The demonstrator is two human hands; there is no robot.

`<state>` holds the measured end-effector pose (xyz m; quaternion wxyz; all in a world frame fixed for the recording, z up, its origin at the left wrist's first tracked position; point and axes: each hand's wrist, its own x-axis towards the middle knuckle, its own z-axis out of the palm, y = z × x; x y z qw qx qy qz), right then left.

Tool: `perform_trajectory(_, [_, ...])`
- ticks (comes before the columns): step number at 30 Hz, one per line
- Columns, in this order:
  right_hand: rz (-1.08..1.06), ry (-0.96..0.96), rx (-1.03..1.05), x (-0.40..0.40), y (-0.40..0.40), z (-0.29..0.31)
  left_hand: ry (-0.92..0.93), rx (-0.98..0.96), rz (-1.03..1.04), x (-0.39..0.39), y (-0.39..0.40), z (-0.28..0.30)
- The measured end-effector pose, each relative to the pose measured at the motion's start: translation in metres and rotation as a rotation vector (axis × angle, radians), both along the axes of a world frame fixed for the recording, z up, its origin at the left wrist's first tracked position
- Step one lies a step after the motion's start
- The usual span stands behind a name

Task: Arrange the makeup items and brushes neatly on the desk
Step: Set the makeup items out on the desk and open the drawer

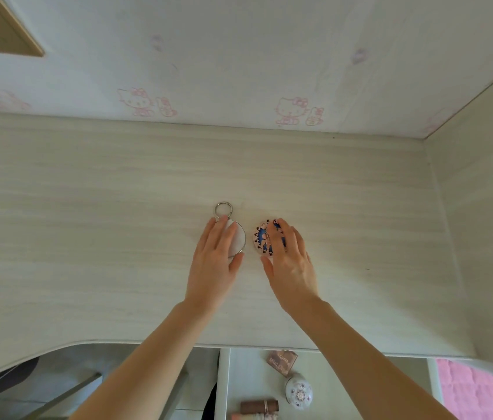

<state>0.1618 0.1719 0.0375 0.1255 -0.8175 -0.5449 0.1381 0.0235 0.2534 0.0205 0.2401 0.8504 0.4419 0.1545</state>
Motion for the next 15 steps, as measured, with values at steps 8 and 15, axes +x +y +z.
perform_trajectory(8, [-0.05,-0.024,0.035,0.009,0.016,-0.004,0.011,-0.01,0.002,0.017,0.017,0.004])
perform_trajectory(15, [-0.056,-0.035,0.031,0.01,0.017,-0.002,0.046,-0.024,-0.022,0.018,0.026,0.006])
